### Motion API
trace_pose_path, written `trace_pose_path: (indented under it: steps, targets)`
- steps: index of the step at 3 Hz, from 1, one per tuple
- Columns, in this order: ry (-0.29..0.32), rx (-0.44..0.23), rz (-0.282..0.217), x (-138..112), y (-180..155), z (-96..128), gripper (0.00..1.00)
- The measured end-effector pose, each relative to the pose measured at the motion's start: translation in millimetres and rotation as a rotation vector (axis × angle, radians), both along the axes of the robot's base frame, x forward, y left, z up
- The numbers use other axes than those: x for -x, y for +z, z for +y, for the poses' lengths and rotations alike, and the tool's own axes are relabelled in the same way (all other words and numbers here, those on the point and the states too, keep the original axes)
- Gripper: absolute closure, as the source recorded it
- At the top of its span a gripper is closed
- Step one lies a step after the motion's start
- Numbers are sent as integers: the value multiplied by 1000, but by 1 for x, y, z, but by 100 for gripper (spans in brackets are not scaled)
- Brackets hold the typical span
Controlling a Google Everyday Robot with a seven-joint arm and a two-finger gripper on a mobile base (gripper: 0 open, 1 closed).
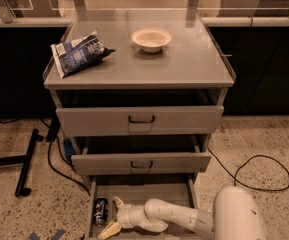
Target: Pick pepsi can from bottom drawer and place on counter
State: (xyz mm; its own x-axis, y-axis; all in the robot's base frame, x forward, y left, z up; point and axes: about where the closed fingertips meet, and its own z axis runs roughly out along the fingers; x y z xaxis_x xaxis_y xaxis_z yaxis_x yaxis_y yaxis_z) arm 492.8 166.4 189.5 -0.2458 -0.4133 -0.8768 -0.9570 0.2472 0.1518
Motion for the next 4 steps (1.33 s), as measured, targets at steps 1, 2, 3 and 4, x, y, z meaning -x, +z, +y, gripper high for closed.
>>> trace_pose_path:
  steps: [1, 2, 3, 4]
  targets:
    - [7, -9, 0, 0, -1, 1, 0]
    - [44, -35, -1, -8, -4, 11, 0]
    - [45, -76, -23, -28, 0, 17, 0]
    - [42, -96, -30, -40, -5, 21, 0]
